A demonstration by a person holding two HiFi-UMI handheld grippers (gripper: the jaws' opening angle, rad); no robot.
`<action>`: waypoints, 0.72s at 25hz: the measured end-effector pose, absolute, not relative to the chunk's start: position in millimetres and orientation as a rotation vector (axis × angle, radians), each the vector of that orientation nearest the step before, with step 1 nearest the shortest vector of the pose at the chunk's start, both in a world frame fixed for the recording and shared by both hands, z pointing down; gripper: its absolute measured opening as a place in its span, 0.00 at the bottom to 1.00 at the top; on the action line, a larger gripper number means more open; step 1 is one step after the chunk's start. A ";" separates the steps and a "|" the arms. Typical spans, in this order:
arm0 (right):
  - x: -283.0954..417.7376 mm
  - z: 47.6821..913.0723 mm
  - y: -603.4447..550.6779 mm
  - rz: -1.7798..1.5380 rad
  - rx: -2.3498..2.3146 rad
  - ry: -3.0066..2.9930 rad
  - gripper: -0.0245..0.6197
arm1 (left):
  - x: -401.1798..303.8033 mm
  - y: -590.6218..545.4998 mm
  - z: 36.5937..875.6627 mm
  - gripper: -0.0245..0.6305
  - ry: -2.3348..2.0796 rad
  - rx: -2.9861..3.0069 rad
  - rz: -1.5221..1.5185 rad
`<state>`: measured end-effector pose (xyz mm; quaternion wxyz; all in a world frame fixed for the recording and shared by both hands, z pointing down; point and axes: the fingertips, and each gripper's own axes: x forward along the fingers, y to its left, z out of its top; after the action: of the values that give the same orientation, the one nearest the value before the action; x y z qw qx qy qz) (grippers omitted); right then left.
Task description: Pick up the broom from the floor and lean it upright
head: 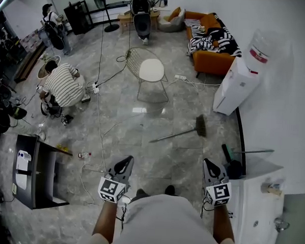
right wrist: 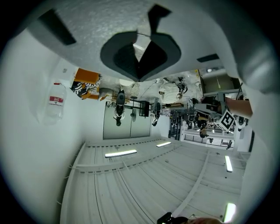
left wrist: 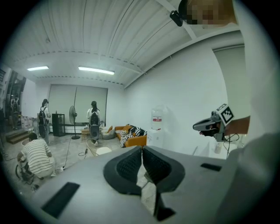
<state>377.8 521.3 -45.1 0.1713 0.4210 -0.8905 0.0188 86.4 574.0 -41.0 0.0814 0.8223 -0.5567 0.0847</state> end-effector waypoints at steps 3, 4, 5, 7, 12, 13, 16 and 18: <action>384.4 -38.1 508.6 0.066 1.152 -2.540 0.04 | 98.2 561.3 -36.7 0.06 -1.685 2.442 0.254; 386.4 -36.3 504.5 0.068 1.134 -2.548 0.04 | 101.9 557.9 -34.9 0.06 -1.694 2.435 0.257; 388.6 -34.6 500.7 0.072 1.116 -2.559 0.04 | 105.3 555.5 -32.4 0.06 -1.704 2.428 0.262; 393.7 -30.9 493.5 0.092 1.086 -2.581 0.04 | 111.6 551.8 -26.4 0.06 -1.723 2.411 0.275; 399.3 -14.3 475.8 0.158 1.047 -2.584 0.04 | 122.6 538.6 -13.5 0.06 -1.720 2.363 0.292; 398.0 -10.2 472.8 0.169 1.040 -2.578 0.04 | 122.6 534.2 -12.2 0.06 -1.715 2.360 0.289; 392.4 4.9 459.1 0.199 1.028 -2.543 0.04 | 119.4 515.3 -3.1 0.06 -1.689 2.355 0.311; 385.7 17.7 447.9 0.221 1.023 -2.523 0.04 | 114.3 498.2 5.3 0.06 -1.664 2.361 0.333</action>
<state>385.7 447.9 17.7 0.2036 0.3668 -0.9043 0.0793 114.3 498.2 5.3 0.1167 0.8065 -0.5683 0.1137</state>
